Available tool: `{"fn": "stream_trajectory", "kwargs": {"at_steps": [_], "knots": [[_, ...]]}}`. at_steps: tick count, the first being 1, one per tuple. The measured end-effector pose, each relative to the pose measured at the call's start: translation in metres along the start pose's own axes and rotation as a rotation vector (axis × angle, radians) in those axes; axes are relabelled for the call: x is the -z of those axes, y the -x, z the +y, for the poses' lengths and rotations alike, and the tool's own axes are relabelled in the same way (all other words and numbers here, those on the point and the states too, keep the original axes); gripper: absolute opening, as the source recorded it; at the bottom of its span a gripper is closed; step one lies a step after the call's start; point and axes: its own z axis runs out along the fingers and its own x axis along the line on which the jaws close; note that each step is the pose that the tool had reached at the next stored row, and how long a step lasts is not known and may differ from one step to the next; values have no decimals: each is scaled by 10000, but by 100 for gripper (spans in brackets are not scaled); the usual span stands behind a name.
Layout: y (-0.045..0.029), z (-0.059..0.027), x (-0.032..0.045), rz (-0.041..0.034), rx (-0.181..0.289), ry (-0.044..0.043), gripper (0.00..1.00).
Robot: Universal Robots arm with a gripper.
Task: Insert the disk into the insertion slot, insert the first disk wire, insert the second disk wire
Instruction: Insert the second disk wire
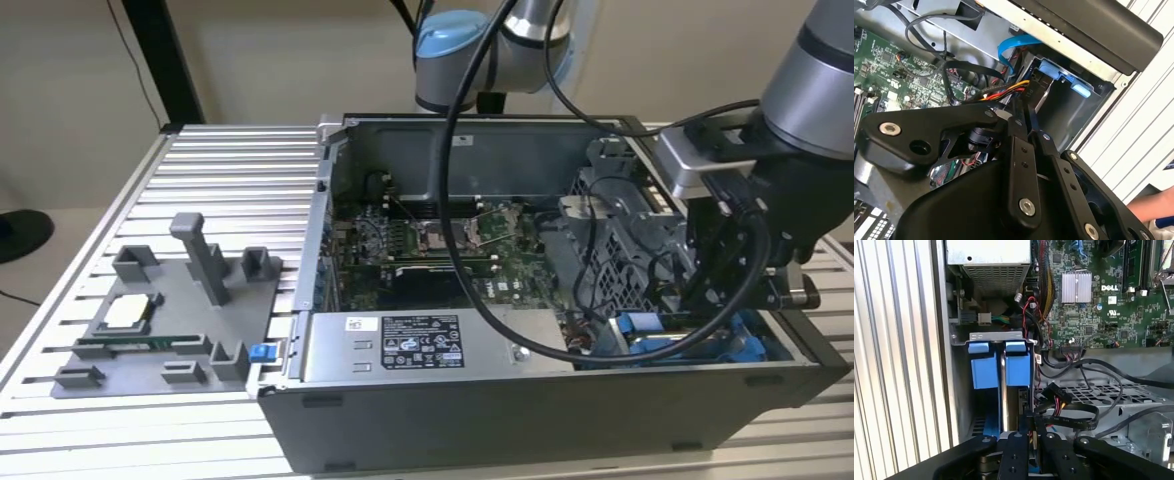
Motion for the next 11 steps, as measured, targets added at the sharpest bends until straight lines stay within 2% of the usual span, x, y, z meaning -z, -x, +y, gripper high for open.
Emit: {"fn": "stream_trajectory", "kwargs": {"at_steps": [11], "knots": [[-5, 3, -45, 1, 2, 0, 0]]}}
